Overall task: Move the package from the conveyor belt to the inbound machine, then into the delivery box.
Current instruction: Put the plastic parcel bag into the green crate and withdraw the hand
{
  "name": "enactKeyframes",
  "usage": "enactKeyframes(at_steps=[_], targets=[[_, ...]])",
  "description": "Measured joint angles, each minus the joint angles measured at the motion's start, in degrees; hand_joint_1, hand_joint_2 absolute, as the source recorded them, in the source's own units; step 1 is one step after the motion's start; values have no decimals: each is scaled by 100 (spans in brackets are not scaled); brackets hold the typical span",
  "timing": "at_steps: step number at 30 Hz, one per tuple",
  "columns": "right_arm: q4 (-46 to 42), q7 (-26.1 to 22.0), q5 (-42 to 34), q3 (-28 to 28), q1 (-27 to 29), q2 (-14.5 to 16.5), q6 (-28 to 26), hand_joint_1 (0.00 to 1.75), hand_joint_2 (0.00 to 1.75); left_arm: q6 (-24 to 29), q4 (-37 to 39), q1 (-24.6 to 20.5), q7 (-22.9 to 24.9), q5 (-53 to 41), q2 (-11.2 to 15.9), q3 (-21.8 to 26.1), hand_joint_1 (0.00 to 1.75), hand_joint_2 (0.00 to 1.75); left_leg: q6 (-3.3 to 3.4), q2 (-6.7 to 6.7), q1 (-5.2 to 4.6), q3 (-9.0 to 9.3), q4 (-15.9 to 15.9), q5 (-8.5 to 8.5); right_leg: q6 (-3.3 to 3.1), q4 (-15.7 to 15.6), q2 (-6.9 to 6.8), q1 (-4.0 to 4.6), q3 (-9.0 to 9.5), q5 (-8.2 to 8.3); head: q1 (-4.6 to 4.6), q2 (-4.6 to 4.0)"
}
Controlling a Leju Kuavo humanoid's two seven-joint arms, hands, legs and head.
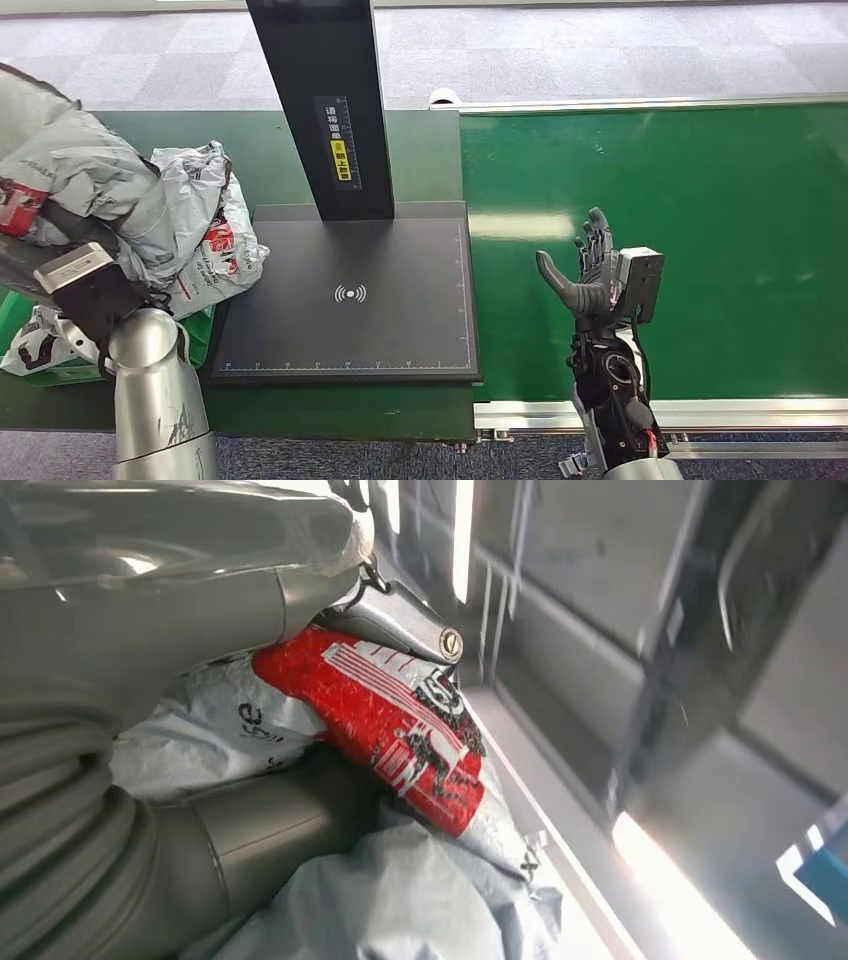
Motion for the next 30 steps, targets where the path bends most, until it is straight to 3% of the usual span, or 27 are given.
enactKeyframes(at_steps=[5, 11, 16, 18, 23, 30], targets=[[-16, 18, 44, 0, 2, 40, 1, 0, 175, -2, -247, -36, -1, -229, -27, 328, 175, 175, 1, -2, -3, -3, 0, -1, 1, -2, -1, -3, 1, -1, 0, 1], [-19, 45, 590, -188, -1, 214, 212, 0, 175, -5, 207, -392, -4, -2553, -67, 955, 175, 175, 1, -2, -4, 2, 1, 0, -1, -2, 0, -4, 2, 1, -1, 1], [-19, 51, 598, -307, -1, 272, 219, 0, 175, -5, 799, -684, 69, -3260, -127, 1552, 175, 175, -2, 2, 0, 4, 1, 2, -3, -1, 5, 0, 0, 3, 0, 1], [-19, 66, 515, -315, -2, 279, 201, 0, 175, -5, 1207, -884, 422, -3944, -111, 1856, 175, 175, -2, 1, 0, 3, 0, 2, -3, -1, 4, 0, 0, 3, 0, 1], [-42, 129, 397, -313, -2, 275, 181, 0, 175, -3, 2503, -1164, 2183, -5203, 175, 2116, 175, 175, -2, 3, -1, 4, 1, 2, -3, -1, 6, 0, 0, 3, 1, 1], [-64, 131, 365, -313, -2, 267, 181, 0, 175, 1, 3328, -1347, 2398, -5273, 435, 2112, 175, 175, -2, 2, -2, 3, 1, 1, -3, -1, 4, -1, 1, 3, 1, 1]])
